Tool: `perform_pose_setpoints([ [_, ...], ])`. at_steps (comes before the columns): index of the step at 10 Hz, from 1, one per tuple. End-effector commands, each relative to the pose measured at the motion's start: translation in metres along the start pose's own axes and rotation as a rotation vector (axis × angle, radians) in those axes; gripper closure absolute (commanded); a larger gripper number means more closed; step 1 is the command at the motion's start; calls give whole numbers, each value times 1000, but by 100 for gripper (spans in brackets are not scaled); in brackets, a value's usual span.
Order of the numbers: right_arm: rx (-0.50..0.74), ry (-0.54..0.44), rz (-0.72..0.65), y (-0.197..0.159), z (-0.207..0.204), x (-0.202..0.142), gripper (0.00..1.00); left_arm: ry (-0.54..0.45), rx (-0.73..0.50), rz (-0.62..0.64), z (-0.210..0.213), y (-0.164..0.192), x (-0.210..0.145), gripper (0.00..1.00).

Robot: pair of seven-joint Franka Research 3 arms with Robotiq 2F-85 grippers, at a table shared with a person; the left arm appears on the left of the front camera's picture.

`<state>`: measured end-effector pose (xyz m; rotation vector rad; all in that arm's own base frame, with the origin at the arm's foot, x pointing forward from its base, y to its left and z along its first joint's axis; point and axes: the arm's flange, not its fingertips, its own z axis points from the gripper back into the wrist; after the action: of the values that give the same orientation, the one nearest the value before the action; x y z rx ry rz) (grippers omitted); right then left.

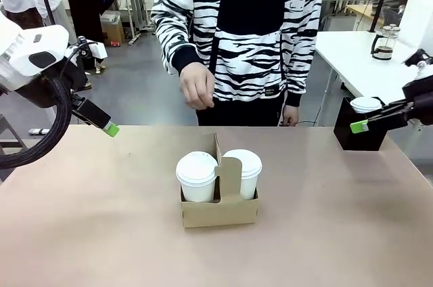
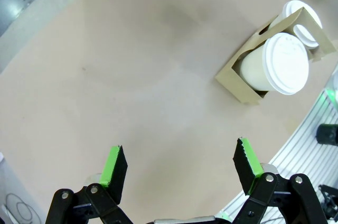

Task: Pour a drink into a cup and package it in a carrier.
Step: Insert the held 600 ml Paper Cup into the Cup Carrier.

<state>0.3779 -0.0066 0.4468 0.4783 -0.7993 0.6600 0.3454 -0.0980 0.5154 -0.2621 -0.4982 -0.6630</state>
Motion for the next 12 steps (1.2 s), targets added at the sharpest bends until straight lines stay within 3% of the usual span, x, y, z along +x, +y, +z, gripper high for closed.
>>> perform_pose_setpoints([
  [1,-6,-9,22,-3,-2,-4,0,-9,-20,-2,0,2,-1,0],
  [12,-6,-9,22,-3,-2,-4,0,-9,-20,-2,0,2,-1,0],
])
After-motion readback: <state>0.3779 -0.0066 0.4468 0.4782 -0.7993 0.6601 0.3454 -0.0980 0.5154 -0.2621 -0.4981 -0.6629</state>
